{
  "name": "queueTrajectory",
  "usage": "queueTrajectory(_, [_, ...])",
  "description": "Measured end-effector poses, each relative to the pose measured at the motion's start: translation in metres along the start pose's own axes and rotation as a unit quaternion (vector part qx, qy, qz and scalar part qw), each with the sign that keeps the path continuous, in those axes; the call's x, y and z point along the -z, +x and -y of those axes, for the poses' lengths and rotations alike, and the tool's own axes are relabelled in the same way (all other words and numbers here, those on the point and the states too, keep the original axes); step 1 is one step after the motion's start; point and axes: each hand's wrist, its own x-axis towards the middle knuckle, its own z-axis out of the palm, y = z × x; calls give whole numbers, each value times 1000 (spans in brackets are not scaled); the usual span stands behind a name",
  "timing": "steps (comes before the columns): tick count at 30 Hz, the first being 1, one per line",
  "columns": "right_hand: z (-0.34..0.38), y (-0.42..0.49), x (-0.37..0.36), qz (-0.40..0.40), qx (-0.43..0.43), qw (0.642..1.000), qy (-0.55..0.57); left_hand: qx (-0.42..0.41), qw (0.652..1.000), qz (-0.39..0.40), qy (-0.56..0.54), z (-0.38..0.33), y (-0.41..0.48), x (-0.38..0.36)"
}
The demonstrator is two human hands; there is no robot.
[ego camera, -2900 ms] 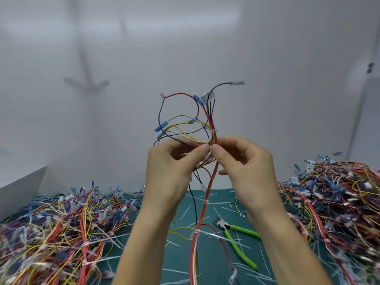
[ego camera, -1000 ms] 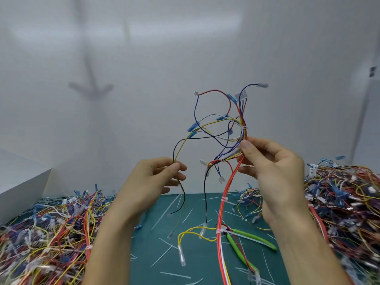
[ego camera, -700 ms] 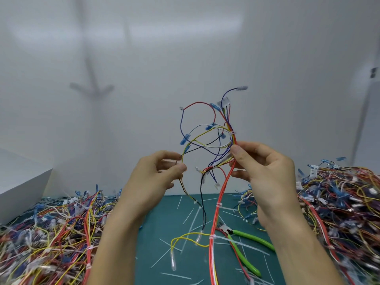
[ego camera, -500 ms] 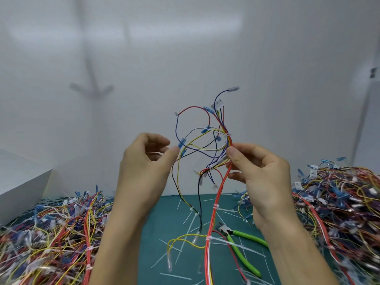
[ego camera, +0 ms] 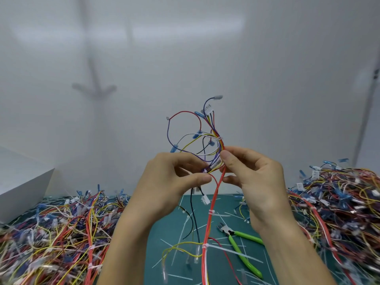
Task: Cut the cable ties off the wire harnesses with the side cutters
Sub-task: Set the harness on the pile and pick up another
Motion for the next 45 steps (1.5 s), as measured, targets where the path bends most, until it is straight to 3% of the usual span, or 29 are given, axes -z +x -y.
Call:
queueTrajectory(6, [3, 2, 6, 72, -19, 997, -24, -35, 997, -67, 16, 1, 1, 2])
queueTrajectory(13, [11, -1, 12, 194, -65, 975, -87, -39, 991, -124, -40, -1, 1, 5])
queueTrajectory(23, [9, 0, 10, 109, -51, 992, -24, -19, 990, -92, -104, -3, -1, 6])
queueTrajectory(30, [6, 2, 9, 53, -44, 998, 3, 23, 991, -111, -72, -1, -2, 9])
queueTrajectory(37, [7, 3, 10, 27, -14, 999, 16, 71, 990, 124, -8, 0, -3, -1])
queueTrajectory(45, [5, 4, 11, 22, -6, 1000, 15, 57, 986, 144, -55, 0, -1, -7])
